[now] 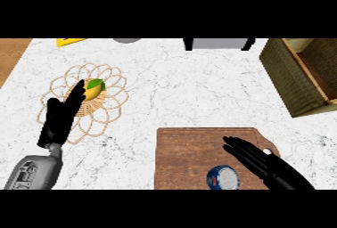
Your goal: Pick the can from the cutting board and place it in the basket
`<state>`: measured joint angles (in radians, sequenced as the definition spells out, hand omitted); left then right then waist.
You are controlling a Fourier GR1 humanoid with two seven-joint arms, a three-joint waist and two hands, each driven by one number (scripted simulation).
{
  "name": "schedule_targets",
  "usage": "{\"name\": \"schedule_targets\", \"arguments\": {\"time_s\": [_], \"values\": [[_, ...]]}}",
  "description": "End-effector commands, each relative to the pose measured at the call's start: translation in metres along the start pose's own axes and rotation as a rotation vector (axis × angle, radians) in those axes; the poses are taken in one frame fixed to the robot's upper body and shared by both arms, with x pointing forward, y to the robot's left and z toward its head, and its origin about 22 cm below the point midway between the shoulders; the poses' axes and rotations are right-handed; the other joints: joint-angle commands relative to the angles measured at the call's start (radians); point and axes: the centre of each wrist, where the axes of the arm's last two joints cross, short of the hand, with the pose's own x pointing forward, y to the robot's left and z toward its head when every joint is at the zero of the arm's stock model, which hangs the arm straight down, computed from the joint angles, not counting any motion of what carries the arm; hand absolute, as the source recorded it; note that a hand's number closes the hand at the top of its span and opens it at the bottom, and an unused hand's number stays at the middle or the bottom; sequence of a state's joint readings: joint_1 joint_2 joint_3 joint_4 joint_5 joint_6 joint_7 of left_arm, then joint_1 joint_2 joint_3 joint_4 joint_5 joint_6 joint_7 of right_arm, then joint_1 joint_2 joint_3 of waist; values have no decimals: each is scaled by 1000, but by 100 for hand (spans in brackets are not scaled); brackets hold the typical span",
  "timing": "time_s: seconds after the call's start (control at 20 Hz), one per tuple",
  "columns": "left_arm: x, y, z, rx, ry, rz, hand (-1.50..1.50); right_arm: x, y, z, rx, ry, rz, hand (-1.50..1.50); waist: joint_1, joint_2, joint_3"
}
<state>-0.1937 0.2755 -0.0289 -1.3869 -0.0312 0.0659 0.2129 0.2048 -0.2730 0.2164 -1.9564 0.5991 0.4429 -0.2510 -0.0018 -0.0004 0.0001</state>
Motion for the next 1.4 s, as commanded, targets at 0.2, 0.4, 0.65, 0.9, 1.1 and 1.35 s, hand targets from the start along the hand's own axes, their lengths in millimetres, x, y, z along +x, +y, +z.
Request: {"name": "schedule_targets", "arguments": {"time_s": [0.2,0.4,0.65,0.9,1.1,1.35], "values": [[-7,-8,14,12,-5,-29,0,-8,20,-16,24,33,3,-150,2,0,0],[13,-5,-1,-6,1,23,0,7,18,-22,57,42,4,-150,0,0,0],[17,7,-13,28,11,11,0,-20,18,-12,68,52,-5,-150,-2,0,0],[4,-12,-5,5,-11,2,0,-19,45,-47,81,59,-14,-150,1,1,0],[1,0,-3,4,-3,-1,0,-27,55,-28,73,54,5,-150,0,0,0],[26,4,1,-12,11,-4,0,-42,50,-35,42,-8,141,150,3,0,0]]}}
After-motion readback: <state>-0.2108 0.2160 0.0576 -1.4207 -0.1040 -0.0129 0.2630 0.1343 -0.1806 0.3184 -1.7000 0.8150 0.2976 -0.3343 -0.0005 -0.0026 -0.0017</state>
